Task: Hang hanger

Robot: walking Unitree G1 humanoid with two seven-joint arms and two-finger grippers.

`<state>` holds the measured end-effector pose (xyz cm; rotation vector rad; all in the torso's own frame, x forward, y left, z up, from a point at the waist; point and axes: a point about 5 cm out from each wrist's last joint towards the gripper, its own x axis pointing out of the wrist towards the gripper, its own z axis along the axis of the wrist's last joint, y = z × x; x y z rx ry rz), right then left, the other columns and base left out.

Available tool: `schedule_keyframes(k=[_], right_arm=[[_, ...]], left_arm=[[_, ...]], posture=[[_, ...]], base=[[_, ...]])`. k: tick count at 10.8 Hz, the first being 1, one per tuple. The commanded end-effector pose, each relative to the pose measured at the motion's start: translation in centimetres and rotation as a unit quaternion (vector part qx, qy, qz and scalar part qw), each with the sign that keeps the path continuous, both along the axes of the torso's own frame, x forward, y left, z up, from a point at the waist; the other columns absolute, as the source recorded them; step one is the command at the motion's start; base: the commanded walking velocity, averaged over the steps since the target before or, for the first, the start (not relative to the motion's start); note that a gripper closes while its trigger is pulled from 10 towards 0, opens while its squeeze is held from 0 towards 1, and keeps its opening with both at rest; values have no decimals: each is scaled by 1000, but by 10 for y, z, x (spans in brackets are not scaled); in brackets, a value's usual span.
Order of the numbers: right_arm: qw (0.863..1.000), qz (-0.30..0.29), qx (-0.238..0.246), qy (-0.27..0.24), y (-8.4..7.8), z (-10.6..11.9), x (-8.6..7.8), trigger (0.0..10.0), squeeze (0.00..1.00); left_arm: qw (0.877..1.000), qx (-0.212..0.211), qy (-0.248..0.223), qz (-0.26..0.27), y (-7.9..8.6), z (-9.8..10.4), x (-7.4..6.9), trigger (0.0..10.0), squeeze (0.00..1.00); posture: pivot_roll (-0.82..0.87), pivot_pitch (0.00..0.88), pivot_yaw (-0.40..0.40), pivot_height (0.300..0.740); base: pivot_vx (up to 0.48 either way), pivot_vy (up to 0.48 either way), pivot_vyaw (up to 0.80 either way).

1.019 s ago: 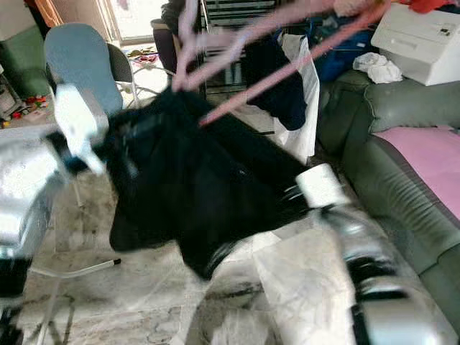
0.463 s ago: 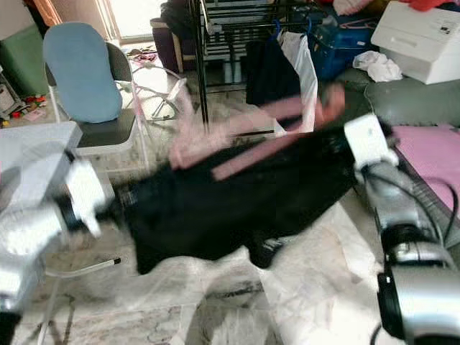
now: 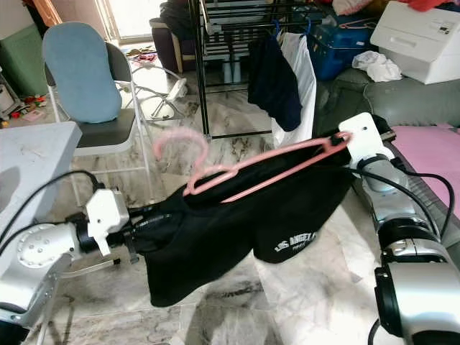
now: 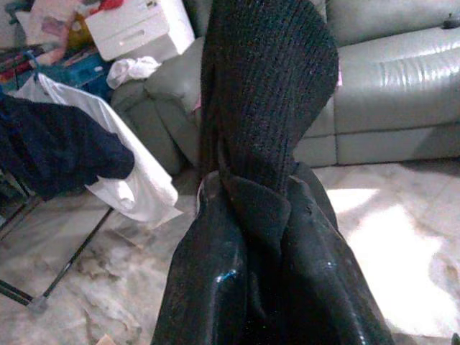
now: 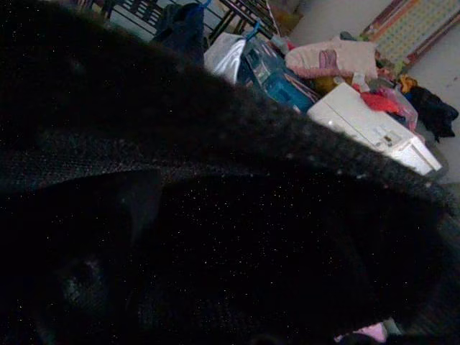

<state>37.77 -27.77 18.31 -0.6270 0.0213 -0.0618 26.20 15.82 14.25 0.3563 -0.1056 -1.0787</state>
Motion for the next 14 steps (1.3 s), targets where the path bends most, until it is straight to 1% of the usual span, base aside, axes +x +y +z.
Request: schedule_keyframes(k=[1,3,4,6,9,10,11,12,13,14], right_arm=[[999,-20,1,-30,-10,21,2,10000,0],[999,-16,0,-39,-10,24,2,10000,0],[999,-14,0,-41,-10,25,3,10000,0],[999,3,4,-52,-4,27,4,10000,0],[998,15,3,-57,0,29,5,10000,0],[998,24,0,-63,2,31,5,10000,0],[997,27,0,-66,3,32,6,10000,0],[997,35,-1,-67,6,31,6,10000,0],[997,41,0,-67,8,31,6,10000,0],[997,48,1,-68,10,30,6,10000,0]], left_arm=[[999,23,15,18,10,-10,2,0,0],[998,28,34,41,14,-22,10,0,0],[998,32,39,43,15,-26,11,0,0],[996,34,52,66,17,-34,17,0,0],[994,64,67,56,14,-48,17,0,0],[990,94,89,62,16,-61,16,0,0],[987,106,96,70,17,-66,17,0,0],[987,55,104,110,16,-66,23,0,0],[986,47,101,124,17,-66,26,0,0],[985,55,93,133,16,-66,28,0,0]], posture=[[-42,0,9,740],[-52,0,14,740],[-52,0,14,740],[-56,0,17,740],[-56,0,17,740],[-59,0,17,740],[-59,0,17,740],[-59,0,17,740],[-64,0,18,740],[-64,0,18,740]], base=[[0,0,0],[0,0,0],[0,0,0],[0,0,0],[0,0,0],[0,0,0],[0,0,0],[0,0,0],[0,0,0],[0,0,0]])
